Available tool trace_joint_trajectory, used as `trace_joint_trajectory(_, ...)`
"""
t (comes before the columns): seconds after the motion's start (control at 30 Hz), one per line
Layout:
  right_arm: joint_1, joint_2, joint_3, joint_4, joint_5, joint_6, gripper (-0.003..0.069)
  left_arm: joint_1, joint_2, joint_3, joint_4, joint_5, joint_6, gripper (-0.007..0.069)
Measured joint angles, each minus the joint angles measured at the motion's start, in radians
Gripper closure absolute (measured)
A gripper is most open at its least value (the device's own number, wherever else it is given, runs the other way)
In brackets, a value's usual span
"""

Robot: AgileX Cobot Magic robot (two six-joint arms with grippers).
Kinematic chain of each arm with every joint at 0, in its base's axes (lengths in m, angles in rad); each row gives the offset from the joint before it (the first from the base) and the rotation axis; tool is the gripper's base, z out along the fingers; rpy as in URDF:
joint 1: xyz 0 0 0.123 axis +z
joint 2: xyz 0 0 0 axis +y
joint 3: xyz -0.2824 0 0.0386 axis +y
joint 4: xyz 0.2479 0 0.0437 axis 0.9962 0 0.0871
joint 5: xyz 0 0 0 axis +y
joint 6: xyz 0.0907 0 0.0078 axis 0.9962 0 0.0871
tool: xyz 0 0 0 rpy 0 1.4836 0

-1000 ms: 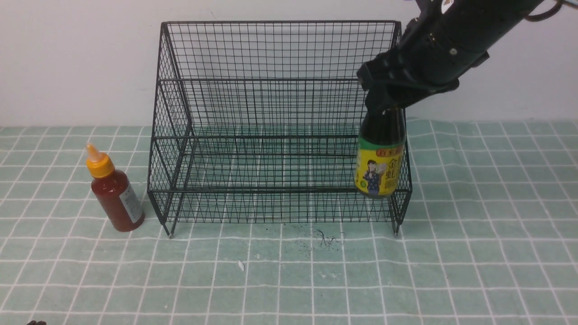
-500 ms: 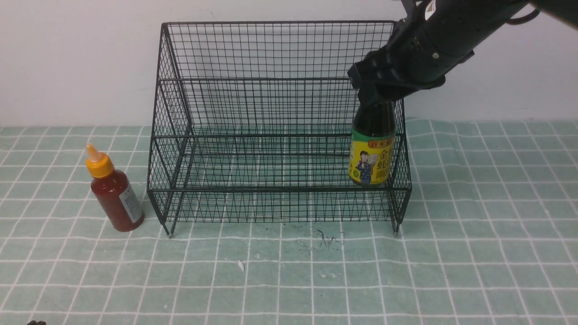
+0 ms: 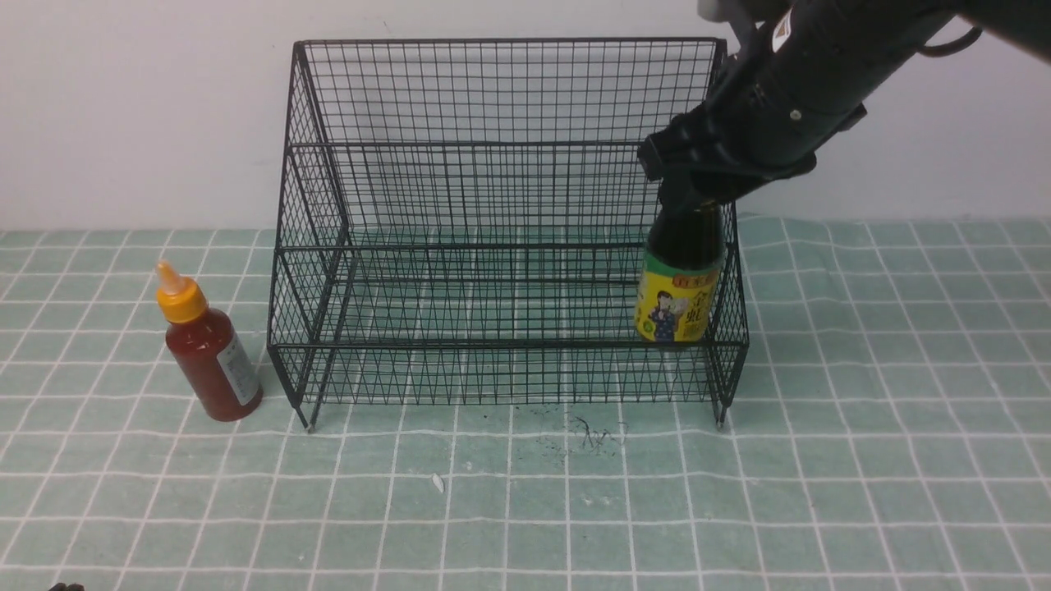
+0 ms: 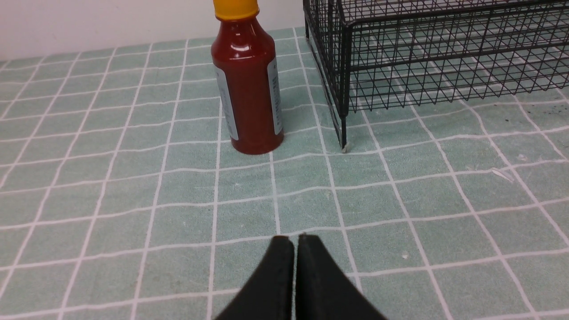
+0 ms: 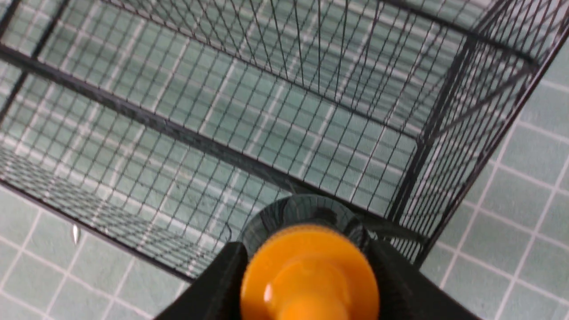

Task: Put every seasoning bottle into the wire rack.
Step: Use the right arm to put the condiment bottle back on the shelf

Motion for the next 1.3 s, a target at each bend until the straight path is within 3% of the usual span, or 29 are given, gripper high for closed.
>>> trace_joint_trajectory(0.73, 0.0, 0.098, 0.0, 0.035, 0.052, 0.001, 0.0345, 0.0, 0.0, 0.0, 0.0, 0.0, 0.0, 0.0631)
trace_joint_trajectory(1.07, 0.0, 0.089, -0.054, 0.049, 0.053, 0.012, 0.0188, 0.0, 0.0, 0.0, 0.0, 0.0, 0.0, 0.0631)
trace_joint_trajectory(1.23, 0.0, 0.01, -0.111, 0.048, 0.053, 0.032, 0.0219, 0.0, 0.0, 0.0, 0.0, 0.0, 0.0, 0.0631)
trace_joint_trajectory(1.3, 0.0, -0.089, -0.124, 0.032, 0.053, 0.034, 0.0284, 0.0, 0.0, 0.0, 0.0, 0.0, 0.0, 0.0631)
